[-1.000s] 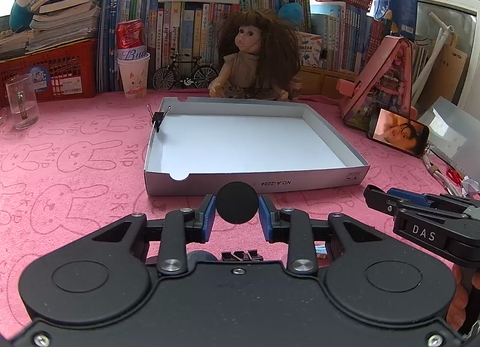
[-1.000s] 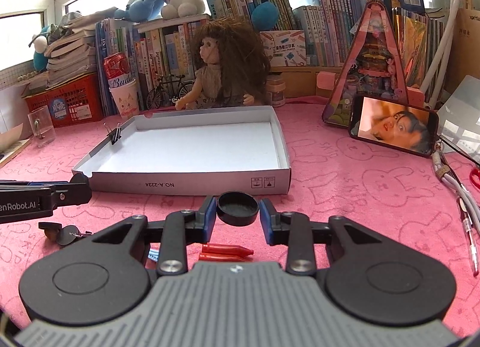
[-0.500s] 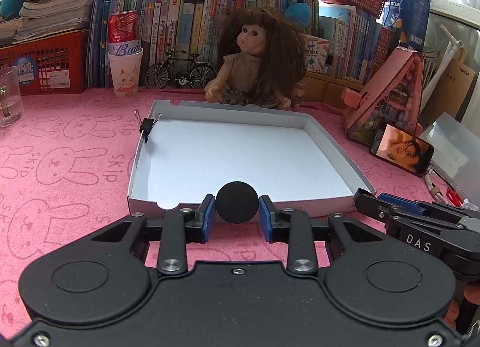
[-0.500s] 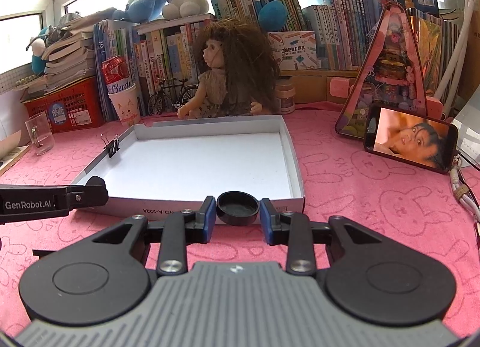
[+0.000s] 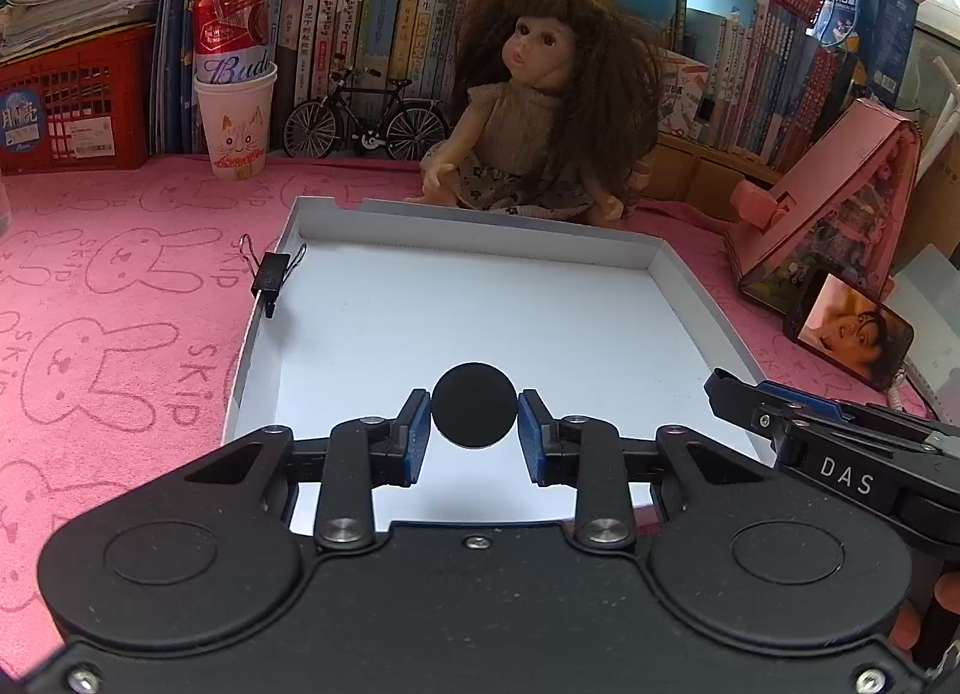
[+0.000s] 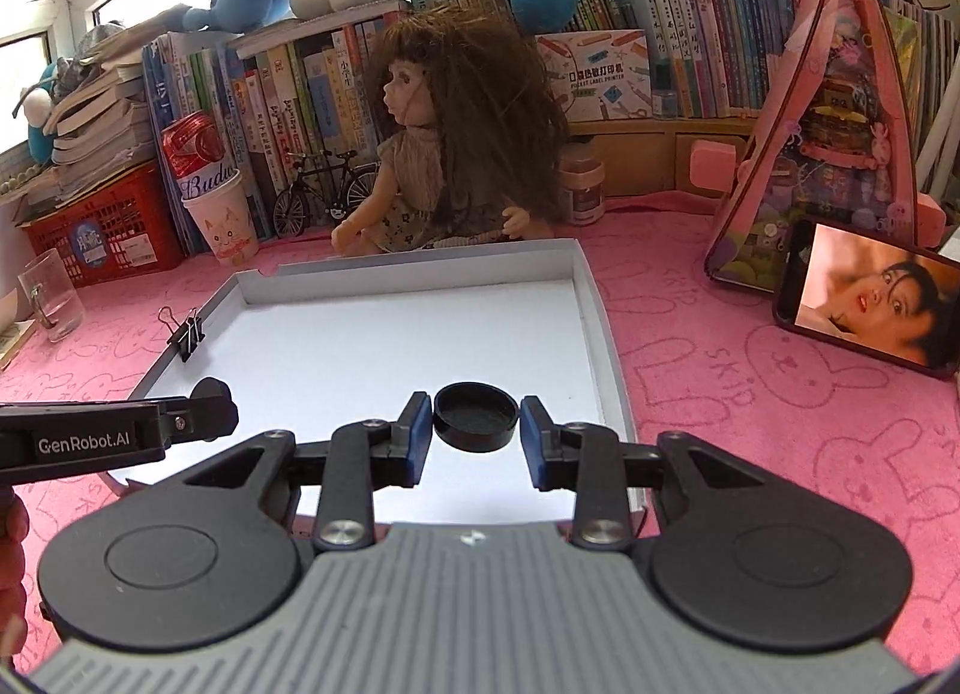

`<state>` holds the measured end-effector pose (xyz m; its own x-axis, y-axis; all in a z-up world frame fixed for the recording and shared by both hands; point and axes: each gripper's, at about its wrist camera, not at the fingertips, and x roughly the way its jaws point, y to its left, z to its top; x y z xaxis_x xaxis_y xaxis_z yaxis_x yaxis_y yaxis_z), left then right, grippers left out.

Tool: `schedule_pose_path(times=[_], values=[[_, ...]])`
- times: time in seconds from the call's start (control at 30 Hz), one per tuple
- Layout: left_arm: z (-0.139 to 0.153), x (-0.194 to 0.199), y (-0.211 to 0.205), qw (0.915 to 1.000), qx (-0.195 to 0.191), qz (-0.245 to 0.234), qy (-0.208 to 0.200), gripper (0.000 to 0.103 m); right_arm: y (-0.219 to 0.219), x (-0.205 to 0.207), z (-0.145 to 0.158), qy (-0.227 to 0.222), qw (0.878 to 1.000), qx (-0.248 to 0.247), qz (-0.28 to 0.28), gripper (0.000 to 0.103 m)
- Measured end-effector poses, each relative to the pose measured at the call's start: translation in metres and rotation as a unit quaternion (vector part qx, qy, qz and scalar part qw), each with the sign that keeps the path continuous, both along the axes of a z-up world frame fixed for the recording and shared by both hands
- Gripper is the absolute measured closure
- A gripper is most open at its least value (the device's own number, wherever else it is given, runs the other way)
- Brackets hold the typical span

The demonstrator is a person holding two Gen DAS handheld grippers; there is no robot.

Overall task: Organize rigid objects
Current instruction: 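Carry the black disc in the left tool while the right tool carries the black cap into the white tray, then release the black disc from the left tool while the right tool releases the cap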

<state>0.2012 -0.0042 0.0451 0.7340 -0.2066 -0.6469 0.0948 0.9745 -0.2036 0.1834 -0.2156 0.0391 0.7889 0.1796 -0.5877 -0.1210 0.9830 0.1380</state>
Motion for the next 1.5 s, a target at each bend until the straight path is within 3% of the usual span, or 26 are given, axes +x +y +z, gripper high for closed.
schedule_pose_path(times=[0.23,0.73,0.87,0.93,1.17,1.3,1.5], values=[[-0.016,0.024,-0.003,0.9994,0.007,0.002,0.033,0.073,0.006,0.022,-0.009,0.021,1.000,-0.011,0.004,0.066],[-0.028,0.030,-0.013,0.9989,0.026,0.000,0.038,0.073,0.008,0.039,-0.021,0.050,0.999,-0.006,-0.004,0.066],[-0.027,0.029,-0.012,0.9990,0.023,-0.002,0.040,0.073,0.006,0.038,-0.020,0.047,0.999,-0.002,-0.005,0.059],[-0.025,0.027,-0.013,0.9990,0.024,-0.004,0.037,0.068,0.005,0.037,-0.018,0.045,0.999,-0.001,-0.004,0.047],[-0.013,0.015,-0.014,0.9992,0.036,-0.011,0.017,0.045,0.000,0.027,-0.010,0.033,0.999,0.008,-0.001,0.034],[-0.004,0.005,-0.012,0.9990,0.043,-0.012,-0.003,0.026,-0.006,0.021,-0.005,0.024,1.000,0.010,-0.004,0.024],[0.007,-0.008,-0.006,0.9992,0.034,-0.012,-0.014,0.019,-0.013,0.011,0.001,0.012,1.000,0.018,-0.010,0.016]])
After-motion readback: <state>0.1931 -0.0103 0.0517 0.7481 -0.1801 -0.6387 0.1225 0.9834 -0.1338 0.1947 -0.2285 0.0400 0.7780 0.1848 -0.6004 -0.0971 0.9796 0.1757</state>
